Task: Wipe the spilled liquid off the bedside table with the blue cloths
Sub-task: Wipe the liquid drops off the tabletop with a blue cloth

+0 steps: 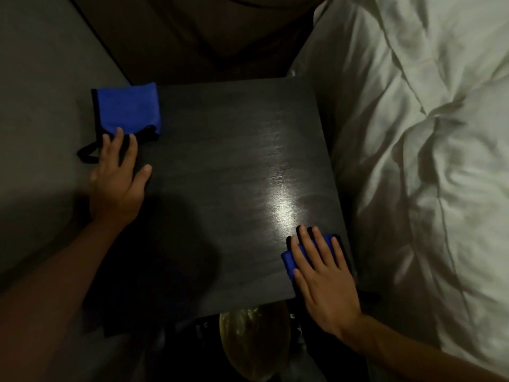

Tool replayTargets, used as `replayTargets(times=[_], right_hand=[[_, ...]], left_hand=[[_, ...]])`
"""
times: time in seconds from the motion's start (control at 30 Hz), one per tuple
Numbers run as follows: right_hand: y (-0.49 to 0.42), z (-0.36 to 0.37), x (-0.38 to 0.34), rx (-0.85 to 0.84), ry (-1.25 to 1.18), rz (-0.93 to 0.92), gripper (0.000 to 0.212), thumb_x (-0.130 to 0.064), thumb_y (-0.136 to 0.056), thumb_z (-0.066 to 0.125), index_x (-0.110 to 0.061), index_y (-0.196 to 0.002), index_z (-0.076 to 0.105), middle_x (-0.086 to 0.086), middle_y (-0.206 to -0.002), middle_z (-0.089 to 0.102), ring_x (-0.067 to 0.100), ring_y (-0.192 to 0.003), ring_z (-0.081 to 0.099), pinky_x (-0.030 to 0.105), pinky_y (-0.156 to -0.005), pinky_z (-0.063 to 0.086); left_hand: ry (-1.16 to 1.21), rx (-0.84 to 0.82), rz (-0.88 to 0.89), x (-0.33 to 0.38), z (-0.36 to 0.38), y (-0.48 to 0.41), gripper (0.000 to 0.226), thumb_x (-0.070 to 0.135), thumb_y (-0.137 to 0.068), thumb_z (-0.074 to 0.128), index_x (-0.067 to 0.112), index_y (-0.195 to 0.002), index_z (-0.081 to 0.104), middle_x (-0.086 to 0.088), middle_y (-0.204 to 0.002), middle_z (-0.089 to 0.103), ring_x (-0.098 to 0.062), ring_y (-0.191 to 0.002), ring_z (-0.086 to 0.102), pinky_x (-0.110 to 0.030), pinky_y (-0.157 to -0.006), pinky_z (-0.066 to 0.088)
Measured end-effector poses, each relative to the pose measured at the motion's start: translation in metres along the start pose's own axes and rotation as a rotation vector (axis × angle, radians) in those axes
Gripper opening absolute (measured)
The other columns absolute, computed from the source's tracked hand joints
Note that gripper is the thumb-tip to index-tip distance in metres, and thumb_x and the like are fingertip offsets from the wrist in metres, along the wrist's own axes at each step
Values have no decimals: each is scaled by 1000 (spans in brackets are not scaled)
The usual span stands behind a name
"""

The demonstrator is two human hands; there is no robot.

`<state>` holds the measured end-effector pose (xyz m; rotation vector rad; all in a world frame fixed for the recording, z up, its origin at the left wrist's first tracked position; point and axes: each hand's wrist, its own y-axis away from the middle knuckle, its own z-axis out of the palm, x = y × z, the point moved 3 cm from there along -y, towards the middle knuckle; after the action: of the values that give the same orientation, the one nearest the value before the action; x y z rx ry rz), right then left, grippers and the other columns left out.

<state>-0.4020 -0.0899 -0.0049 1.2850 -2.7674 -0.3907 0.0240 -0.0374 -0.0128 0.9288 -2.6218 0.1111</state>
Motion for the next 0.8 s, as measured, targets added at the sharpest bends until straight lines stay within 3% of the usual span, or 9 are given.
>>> replayTargets(times=[0.27,0.53,0.7,0.8], right_hand=[[-2,3,-54,5,-59,163,61,-39,-102,31,-16,-159,30,10,-168,19,32,-156,14,55,-122,16],[-22,5,-129,13,-112,124,62,-38,-101,35,-16,-158,30,12,-168,20,30,-156,10,55,-123,14],[-24,6,-137,13,-107,123,61,-37,-101,33,-16,-158,30,14,-167,21,32,-156,13,55,-123,13],[-26,6,-141,27,-88,32,61,-39,-102,32,-16,-159,30,13,-168,21,33,-155,16,54,-122,14]], left_hand=[[-87,-46,-39,3,0,-1,70,54,-90,21,28,-155,15,6,-165,-1,-18,-151,-3,-60,-112,26],[-176,-99,-61,5,-2,-2,64,47,-97,27,27,-155,8,5,-165,-8,-20,-151,-6,-55,-116,23],[-157,-108,-35,7,-3,0,65,44,-97,31,26,-156,8,2,-165,-7,-22,-151,-7,-56,-116,21],[-171,-134,-31,6,-3,-3,66,42,-96,30,26,-156,5,1,-165,-10,-23,-151,-9,-57,-117,20]])
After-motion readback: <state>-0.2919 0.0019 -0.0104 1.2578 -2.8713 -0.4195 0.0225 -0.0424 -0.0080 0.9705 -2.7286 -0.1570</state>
